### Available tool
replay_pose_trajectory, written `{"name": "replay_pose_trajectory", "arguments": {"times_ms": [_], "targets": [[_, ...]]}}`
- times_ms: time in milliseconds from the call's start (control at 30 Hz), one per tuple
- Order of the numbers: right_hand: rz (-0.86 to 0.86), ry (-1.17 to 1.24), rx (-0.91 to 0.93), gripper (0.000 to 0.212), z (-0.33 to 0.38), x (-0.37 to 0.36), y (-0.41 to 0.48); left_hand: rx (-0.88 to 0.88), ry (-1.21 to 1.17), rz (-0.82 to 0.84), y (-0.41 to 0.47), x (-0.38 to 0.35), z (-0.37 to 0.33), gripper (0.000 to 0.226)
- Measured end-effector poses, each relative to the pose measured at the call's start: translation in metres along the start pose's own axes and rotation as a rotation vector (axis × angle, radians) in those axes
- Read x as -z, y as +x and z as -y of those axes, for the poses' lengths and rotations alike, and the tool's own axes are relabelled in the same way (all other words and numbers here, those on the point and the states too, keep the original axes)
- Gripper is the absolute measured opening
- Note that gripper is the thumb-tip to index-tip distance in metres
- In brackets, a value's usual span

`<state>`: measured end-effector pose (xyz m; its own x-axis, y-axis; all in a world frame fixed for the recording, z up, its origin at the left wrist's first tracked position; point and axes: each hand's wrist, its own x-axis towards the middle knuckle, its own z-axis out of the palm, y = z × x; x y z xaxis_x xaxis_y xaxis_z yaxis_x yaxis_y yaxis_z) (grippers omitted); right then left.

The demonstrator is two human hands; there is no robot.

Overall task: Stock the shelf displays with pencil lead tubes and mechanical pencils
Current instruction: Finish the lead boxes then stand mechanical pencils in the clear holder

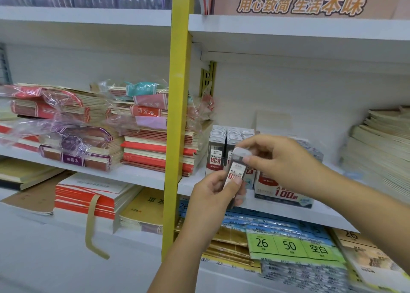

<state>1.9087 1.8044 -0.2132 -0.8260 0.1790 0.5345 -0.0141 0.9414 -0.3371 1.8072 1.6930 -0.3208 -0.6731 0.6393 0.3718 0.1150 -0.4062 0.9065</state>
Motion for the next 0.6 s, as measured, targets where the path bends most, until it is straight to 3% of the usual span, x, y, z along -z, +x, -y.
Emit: {"name": "replay_pose_trajectory", "arguments": {"times_ms": [100,200,400,600], "targets": [[-0.245,0.103,0.04,0.011,-0.002,0.021,0.003,-0.162,0.336,-0.207,0.003,0.001,0.007,0.029],[-0.371,-0.102,0.158,0.02,-0.005,0.04,0.007,-0.267,0.622,-0.265,0.005,0.006,0.011,0.056],[-0.258,-0.466,0.206,0.024,-0.016,0.032,0.017,-0.207,0.72,-0.152,0.008,0.005,0.025,0.075],[-0.095,-0.324,-0.074,0.01,-0.032,0.026,0.035,-0.217,0.712,-0.178,0.01,0.007,0.026,0.074]]}}
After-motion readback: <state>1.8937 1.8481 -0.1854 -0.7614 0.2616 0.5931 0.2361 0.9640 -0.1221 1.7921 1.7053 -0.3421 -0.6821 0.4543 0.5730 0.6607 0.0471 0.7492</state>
